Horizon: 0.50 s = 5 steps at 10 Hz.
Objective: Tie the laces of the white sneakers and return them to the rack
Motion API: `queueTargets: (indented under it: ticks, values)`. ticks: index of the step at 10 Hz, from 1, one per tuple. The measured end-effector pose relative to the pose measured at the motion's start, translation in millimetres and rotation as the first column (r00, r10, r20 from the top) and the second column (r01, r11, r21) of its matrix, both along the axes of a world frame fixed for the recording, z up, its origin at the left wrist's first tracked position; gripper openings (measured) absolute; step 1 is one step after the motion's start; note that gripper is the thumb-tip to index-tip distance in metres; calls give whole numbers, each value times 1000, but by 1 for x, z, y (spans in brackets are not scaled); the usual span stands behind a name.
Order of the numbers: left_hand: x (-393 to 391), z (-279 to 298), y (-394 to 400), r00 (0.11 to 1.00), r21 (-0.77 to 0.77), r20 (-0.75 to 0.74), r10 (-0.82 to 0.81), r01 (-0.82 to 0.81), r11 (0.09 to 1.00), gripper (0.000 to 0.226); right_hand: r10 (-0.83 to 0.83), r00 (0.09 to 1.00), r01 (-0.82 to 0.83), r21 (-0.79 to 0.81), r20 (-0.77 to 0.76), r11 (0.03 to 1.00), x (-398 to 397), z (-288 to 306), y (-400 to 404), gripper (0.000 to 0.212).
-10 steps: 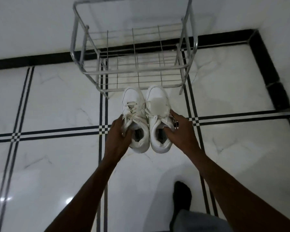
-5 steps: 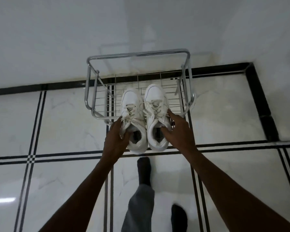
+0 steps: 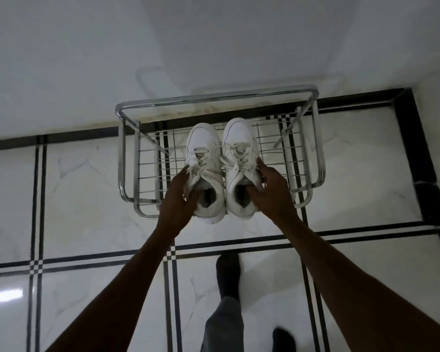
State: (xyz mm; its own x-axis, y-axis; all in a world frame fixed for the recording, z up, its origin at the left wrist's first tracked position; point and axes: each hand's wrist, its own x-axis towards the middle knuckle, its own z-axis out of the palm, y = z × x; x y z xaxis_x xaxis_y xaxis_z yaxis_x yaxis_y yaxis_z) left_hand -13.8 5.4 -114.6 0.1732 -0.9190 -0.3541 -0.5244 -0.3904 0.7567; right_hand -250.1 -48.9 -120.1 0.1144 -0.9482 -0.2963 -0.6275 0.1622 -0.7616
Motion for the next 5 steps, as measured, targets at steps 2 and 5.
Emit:
queueTargets:
  ticks: [2,5]
  values:
    - [2,-4,-3,1000,34,-6,20,-20,999,75,26,999,-27,55,20,998,0,0,-9,71]
    - [2,38,-8,978,70,202,-43,29,997,75,119,979,-116,25,-167,993,-4,31,-13,83]
